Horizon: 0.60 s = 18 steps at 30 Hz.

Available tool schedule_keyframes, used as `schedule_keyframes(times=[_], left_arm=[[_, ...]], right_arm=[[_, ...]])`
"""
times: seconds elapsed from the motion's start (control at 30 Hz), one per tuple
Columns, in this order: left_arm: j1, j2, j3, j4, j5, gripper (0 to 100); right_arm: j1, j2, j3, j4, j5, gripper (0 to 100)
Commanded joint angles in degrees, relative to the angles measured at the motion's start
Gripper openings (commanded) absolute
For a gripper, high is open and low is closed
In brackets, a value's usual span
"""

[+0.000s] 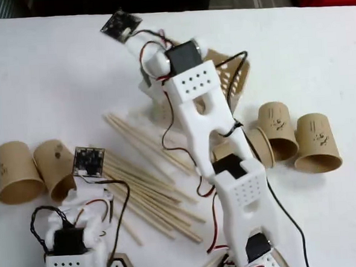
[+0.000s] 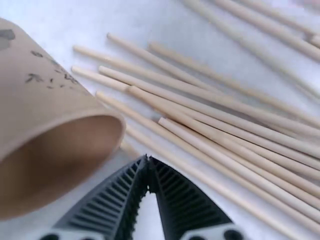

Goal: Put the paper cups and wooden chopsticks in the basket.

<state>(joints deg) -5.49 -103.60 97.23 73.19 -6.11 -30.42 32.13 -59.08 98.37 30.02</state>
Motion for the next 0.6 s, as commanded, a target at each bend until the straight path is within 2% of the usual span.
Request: schedule_keyframes(times=[0.0, 0.17, 0.3, 0.5, 0.57], left_arm=[[-0.31, -0.4, -0.26, 0.26, -0.53, 3], [-0.31, -0.4, -0.26, 0.26, -0.53, 3], [-0.31, -0.4, -0.26, 0.26, -0.53, 3], [-0.31, -0.4, -0.26, 0.26, -0.53, 3], [-0.31, -0.4, -0.26, 0.26, -0.53, 3]], right_arm=[[-1.89, -8.13, 5.54, 0.22, 0.53, 1.9], [-2.95, -13.14, 15.21, 0.13, 4.31, 1.9], [-2.77, -14.73, 16.97, 0.13, 4.75, 3.3], [-0.92, -17.19, 16.88, 0.13, 4.48, 23.5], [-0.22, -19.56, 16.88, 0.13, 4.4, 25.6]])
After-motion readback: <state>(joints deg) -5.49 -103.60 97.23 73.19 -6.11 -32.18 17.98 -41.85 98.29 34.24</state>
